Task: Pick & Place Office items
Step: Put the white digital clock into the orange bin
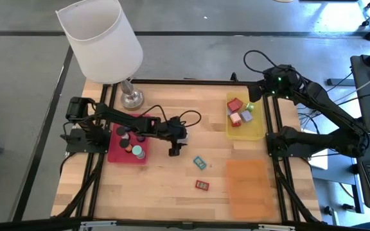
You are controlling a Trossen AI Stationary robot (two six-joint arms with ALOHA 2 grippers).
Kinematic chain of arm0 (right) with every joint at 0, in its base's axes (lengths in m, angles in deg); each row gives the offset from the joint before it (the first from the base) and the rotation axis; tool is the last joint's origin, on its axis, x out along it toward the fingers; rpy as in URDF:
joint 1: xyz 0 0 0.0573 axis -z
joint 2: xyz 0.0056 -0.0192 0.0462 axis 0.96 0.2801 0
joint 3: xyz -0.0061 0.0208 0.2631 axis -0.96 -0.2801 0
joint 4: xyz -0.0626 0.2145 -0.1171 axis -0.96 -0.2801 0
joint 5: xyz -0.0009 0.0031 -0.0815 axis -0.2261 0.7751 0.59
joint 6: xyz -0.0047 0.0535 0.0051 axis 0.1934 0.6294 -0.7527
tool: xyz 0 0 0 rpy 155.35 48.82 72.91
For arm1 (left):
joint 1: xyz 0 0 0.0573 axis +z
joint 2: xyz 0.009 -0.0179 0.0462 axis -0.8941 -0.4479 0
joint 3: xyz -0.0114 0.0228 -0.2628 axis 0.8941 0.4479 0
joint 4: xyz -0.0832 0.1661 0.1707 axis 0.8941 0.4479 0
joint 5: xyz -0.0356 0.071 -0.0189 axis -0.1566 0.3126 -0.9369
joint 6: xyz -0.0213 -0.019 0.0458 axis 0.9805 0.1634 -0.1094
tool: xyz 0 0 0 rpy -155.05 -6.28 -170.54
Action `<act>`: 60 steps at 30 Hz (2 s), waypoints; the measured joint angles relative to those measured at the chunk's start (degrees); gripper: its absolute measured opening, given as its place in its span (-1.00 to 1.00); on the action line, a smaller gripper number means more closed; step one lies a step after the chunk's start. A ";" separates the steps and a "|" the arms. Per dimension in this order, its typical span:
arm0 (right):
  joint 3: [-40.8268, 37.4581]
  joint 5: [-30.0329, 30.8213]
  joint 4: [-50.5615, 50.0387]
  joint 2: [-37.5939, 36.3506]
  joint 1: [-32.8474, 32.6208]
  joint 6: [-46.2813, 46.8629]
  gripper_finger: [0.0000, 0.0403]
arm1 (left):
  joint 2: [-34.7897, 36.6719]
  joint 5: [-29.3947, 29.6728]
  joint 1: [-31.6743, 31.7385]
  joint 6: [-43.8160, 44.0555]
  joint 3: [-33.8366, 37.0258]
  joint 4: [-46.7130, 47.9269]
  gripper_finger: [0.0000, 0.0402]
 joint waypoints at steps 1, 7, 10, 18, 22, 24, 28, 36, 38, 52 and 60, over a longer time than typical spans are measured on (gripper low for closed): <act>0.00 0.01 0.04 0.00 0.00 0.02 0.42 | -0.04 0.06 0.02 -0.46 0.02 -0.11 0.23; 0.00 -0.01 0.04 0.00 0.00 1.05 0.42 | -0.05 0.14 0.68 -1.46 0.01 0.51 0.23; 0.00 -0.01 0.04 0.00 0.00 1.90 0.42 | -0.05 -0.04 0.93 -1.27 0.47 0.58 0.23; 0.00 -0.01 0.09 0.00 0.00 3.17 0.42 | -0.09 -1.38 2.22 3.51 5.43 -5.47 0.23; 0.00 0.02 0.11 0.00 0.00 4.00 0.42 | -0.09 -2.54 3.17 1.75 5.79 -7.14 0.23; 0.00 0.03 0.11 0.00 -0.02 4.67 0.42 | -0.09 -3.11 3.73 0.42 5.79 -7.12 0.23; 0.00 0.03 0.11 0.00 0.00 4.68 0.42 | -0.09 -3.34 4.20 -1.43 5.79 -7.50 0.23; 0.00 0.03 0.11 0.00 -0.01 4.68 0.42 | -0.09 -3.12 4.37 -0.86 5.79 -7.11 0.23; 0.00 0.03 0.11 0.00 0.00 4.68 0.42 | -0.09 -2.30 4.37 -2.04 5.79 -7.09 0.22; 0.00 0.05 0.11 0.00 -0.01 4.65 0.42 | -0.05 -1.72 5.41 0.40 6.91 -7.01 0.13; 0.00 0.23 0.11 0.00 0.00 4.66 0.42 | -0.05 -2.64 5.49 2.71 9.31 -11.18 0.13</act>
